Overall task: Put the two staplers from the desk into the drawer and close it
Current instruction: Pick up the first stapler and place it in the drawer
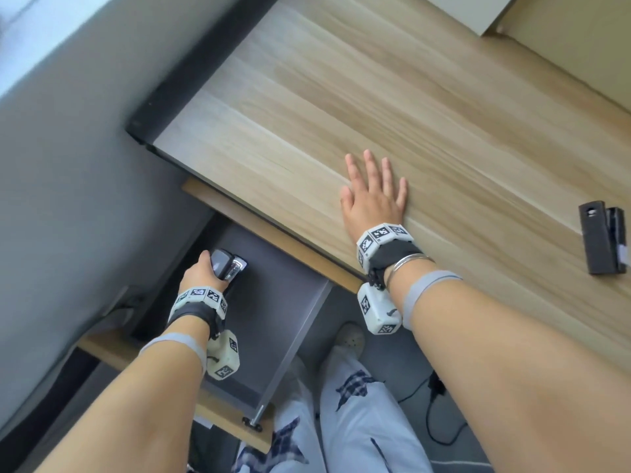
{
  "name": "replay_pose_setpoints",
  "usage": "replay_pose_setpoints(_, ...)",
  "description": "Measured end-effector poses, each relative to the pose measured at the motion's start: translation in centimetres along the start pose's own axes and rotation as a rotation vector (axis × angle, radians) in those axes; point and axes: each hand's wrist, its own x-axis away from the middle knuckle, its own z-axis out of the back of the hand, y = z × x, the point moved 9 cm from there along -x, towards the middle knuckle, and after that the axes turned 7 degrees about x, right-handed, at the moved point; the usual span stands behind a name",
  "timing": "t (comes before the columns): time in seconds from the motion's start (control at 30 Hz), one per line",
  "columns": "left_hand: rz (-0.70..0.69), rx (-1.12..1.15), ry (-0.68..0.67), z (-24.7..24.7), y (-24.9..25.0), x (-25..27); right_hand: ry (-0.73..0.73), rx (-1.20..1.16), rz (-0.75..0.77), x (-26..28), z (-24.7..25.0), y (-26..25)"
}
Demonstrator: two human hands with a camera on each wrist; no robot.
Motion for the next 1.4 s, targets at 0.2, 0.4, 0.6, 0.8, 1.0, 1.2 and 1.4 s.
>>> replay_pose_setpoints(0.2,0.042,-0.027,-0.034,-1.9,-0.2,-2.6,0.041,0.005,-0.001,0.0,0.0,-0.1)
replay_pose_setpoints(0.4,0.075,-0.05,-0.08,-3.5,-0.7,-4.2,0.046,0.026,-0.006,-0.1,-0.1,-0.1)
replay_pose_setpoints(0.6,0.107,-0.055,-0.081,-4.0,-1.1,-4.1,0.052,0.024,-0.015,-0.1,-0.1,-0.1)
replay_pose_setpoints(0.8,0.143,-0.047,-0.207,-4.0,-0.5,-3.5,0.041,0.017,-0.013,-0.1,0.0,-0.1)
replay_pose_setpoints(1.0,0.068,-0.158,-0.183,-0.9,2.1,-1.8,-0.051,0.002,0.003,-0.1,-0.1,-0.2)
replay_pose_setpoints(1.2,-0.193,-0.441,-0.357,2.6,10.3,3.5,-0.227,-0.078,0.032,0.7,0.7,0.4)
replay_pose_setpoints(1.4,-0.362,-0.456,-0.496,5.9,17.6,8.8,-0.291,-0.167,-0.004,1.7,3.7,2.4)
